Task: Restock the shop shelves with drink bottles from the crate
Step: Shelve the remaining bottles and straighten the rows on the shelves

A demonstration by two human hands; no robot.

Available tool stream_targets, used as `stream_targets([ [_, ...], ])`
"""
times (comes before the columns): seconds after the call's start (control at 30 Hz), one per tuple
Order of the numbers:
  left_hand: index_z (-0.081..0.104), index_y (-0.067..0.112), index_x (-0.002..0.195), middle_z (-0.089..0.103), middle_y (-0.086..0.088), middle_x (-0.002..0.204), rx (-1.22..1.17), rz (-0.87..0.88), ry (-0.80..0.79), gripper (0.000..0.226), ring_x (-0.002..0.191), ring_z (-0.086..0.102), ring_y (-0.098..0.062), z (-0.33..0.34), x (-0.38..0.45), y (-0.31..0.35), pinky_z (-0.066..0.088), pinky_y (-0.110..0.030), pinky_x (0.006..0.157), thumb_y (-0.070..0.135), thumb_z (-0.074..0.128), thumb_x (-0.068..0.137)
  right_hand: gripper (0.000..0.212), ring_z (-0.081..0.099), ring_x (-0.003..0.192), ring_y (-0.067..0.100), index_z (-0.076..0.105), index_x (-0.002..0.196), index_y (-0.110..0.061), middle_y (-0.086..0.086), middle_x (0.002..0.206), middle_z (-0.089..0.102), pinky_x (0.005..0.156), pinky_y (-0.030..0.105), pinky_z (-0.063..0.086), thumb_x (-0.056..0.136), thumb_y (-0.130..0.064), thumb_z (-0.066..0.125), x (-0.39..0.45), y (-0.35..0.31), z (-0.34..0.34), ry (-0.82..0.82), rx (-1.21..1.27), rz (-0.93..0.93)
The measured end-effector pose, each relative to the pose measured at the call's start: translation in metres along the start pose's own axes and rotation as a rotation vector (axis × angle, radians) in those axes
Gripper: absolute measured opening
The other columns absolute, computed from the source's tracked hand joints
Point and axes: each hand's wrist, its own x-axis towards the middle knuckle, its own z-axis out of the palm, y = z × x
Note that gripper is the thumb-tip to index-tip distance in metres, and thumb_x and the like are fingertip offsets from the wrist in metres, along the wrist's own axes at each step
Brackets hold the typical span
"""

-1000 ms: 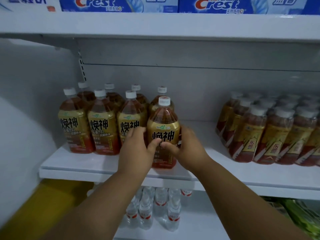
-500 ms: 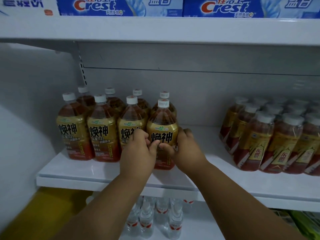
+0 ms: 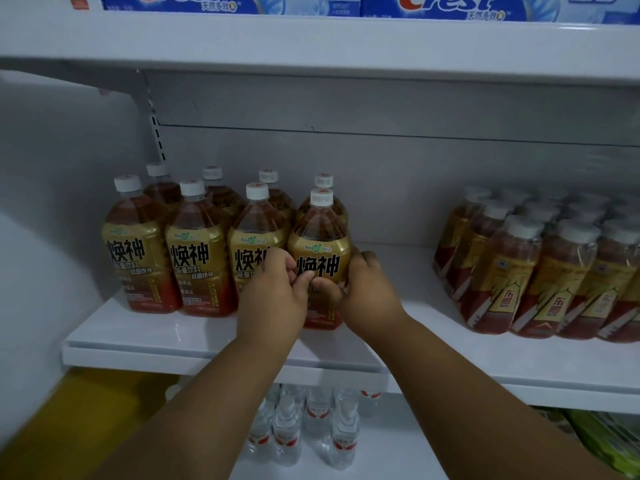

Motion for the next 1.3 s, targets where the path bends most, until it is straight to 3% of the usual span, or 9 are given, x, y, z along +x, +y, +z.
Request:
stream_targets([
  [0.3,0.048,0.025,0.096,0.057,0.009,0.085,-0.029,0.012,-0.011,0.015,0.077,0.06,-0.017,-0.009,-0.009,0.002,0.042,-0.032,0.061,0.025,0.063,0.098,0.054,0.055,0.107,0.023,0.05,0.13,-0.013,0.006,0.121,0.05,0.086,0.031,0.047,0.093,-0.051,0.063,-0.02,-0.006,0.0,0.056,-0.036,-0.007],
  [0.4,0.053,0.028,0.093,0.061,0.008,0.079,-0.092,0.057,0.067,0.01,0.072,0.061,-0.01,-0.022,-0.03,0.006,0.052,-0.036,0.06,0.024,0.061,0.098,0.033,0.056,0.096,0.018,0.055,0.12,-0.017,-0.001,0.11,0.053,0.074,0.028,0.043,0.096,-0.039,0.06,-0.049,-0.013,-0.005,0.168,0.055,-0.04],
  [0.5,0.049,0.037,0.09,0.061,0.013,0.079,-0.134,0.068,0.117,0.017,0.072,0.06,-0.001,-0.039,-0.062,0.014,0.046,-0.024,0.057,0.027,0.061,0.097,0.004,0.054,0.075,0.009,0.056,0.096,-0.023,-0.007,0.089,0.056,0.06,0.028,0.04,0.093,-0.026,0.057,-0.084,-0.024,-0.01,0.187,0.119,-0.094],
  [0.67,0.052,0.033,0.081,0.062,0.015,0.081,-0.145,-0.038,0.124,0.023,0.074,0.062,-0.003,-0.065,-0.142,0.019,0.043,-0.015,0.055,0.021,0.067,0.094,0.01,0.047,0.067,0.005,0.051,0.08,-0.024,-0.011,0.073,0.05,0.053,0.023,0.031,0.088,-0.021,0.055,-0.156,-0.031,-0.007,-0.008,0.197,-0.225],
  [0.83,0.053,0.013,0.071,0.054,-0.002,0.066,-0.1,-0.106,0.126,0.015,0.061,0.05,-0.023,-0.098,-0.245,0.026,0.041,-0.043,0.054,0.009,0.063,0.081,0.014,0.045,0.062,0.006,0.05,0.077,-0.021,-0.007,0.069,0.048,0.051,0.025,0.026,0.089,-0.022,0.057,-0.237,-0.02,0.001,-0.209,0.286,-0.258],
  [0.93,0.05,0.009,0.068,0.055,-0.01,0.065,0.037,-0.208,0.141,0.012,0.062,0.047,-0.023,-0.12,-0.321,0.03,0.035,-0.032,0.052,0.01,0.059,0.076,0.012,0.047,0.061,0.011,0.052,0.076,-0.014,-0.001,0.067,0.051,0.051,0.033,0.033,0.086,-0.016,0.058,-0.296,-0.014,0.009,-0.314,0.355,-0.293],
  [1.03,0.049,0.005,0.067,0.053,-0.014,0.064,0.119,-0.271,0.091,0.013,0.061,0.046,-0.023,-0.141,-0.39,0.03,0.032,-0.031,0.052,0.008,0.058,0.075,0.012,0.05,0.061,0.02,0.053,0.077,-0.011,0.006,0.067,0.053,0.053,0.037,0.038,0.087,-0.015,0.058,-0.351,-0.014,0.022,-0.43,0.381,-0.294],
  [1.17,0.049,0.0,0.064,0.052,-0.016,0.06,0.168,-0.37,0.117,0.013,0.056,0.046,-0.03,-0.167,-0.456,0.021,0.034,-0.042,0.052,0.006,0.058,0.072,0.018,0.042,0.055,0.015,0.048,0.075,-0.015,0.0,0.062,0.045,0.05,0.034,0.029,0.09,-0.016,0.058,-0.405,-0.018,0.04,-0.597,0.38,-0.334],
  [1.3,0.049,0.006,0.065,0.052,-0.01,0.057,0.201,-0.507,0.113,0.02,0.056,0.047,-0.025,-0.176,-0.514,-0.014,0.033,-0.034,0.047,0.023,0.055,0.073,0.017,0.04,0.054,0.009,0.048,0.073,-0.015,-0.001,0.062,0.046,0.049,0.031,0.024,0.087,-0.014,0.058,-0.442,-0.018,0.08,-0.675,0.371,-0.3],
])
